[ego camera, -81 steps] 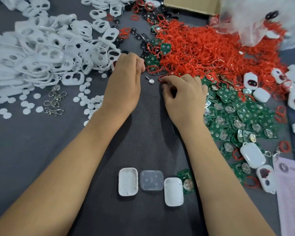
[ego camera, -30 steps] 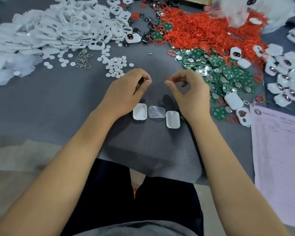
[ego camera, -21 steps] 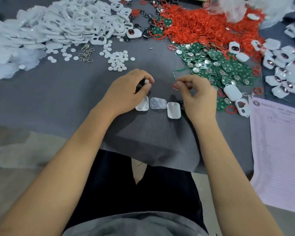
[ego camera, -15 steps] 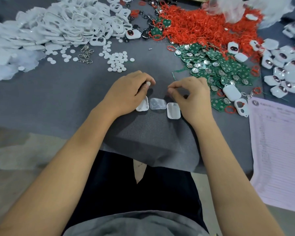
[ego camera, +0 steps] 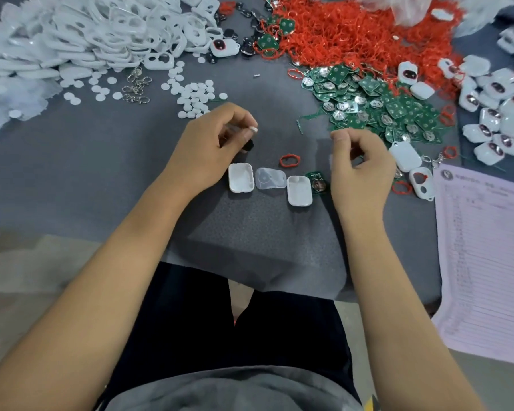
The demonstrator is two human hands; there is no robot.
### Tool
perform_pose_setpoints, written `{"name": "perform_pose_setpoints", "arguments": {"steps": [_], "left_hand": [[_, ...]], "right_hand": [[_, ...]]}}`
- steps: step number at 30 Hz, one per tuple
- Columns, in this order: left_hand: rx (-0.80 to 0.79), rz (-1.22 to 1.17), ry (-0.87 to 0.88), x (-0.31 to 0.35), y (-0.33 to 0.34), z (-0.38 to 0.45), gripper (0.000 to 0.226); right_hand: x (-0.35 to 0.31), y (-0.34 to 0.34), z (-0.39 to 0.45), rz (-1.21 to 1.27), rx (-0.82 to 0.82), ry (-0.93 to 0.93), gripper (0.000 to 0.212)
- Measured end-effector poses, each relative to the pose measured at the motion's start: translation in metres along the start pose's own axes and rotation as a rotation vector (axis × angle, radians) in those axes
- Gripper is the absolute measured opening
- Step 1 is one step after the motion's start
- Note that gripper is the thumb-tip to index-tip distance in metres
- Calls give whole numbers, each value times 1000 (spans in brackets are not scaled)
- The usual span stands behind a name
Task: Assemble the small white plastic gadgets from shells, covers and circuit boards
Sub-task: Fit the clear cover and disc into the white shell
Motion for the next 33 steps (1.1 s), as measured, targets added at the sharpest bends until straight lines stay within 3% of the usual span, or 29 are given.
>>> {"name": "perform_pose_setpoints", "arguments": {"steps": [11, 16, 20, 22, 25, 28, 33], "left_hand": [[-179, 177, -15, 24, 8, 25, 5], [-77, 322, -100, 23, 7, 28, 9], [-101, 383, -229, 13, -2, 27, 18], [-115, 422, -121, 21, -5, 20, 25], [-278, 470, 41, 42, -1, 2, 32], [-353, 607, 44, 48, 7, -10, 36], [-356, 636, 74, 48, 9, -11, 25]], "right_hand": [[2, 1, 1, -11, -90, 35, 20], [3, 2, 2, -35, -88, 20, 16], [5, 2, 3, -51, -104, 13, 14], [5, 4, 2, -63, -117, 0, 14], [5, 5, 3, -86, -127, -25, 14], [5, 8, 3, -106, -129, -43, 14], [6, 9, 3, -113, -127, -63, 14]]}}
Point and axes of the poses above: each hand's wrist, its own z-axis towards the middle knuckle, its own y-axis out of the palm, x = y × z, the point moved 2 cm from there along z, towards the middle knuckle, and after that the axes turned 8 degrees about -x, right-handed, at the moved point
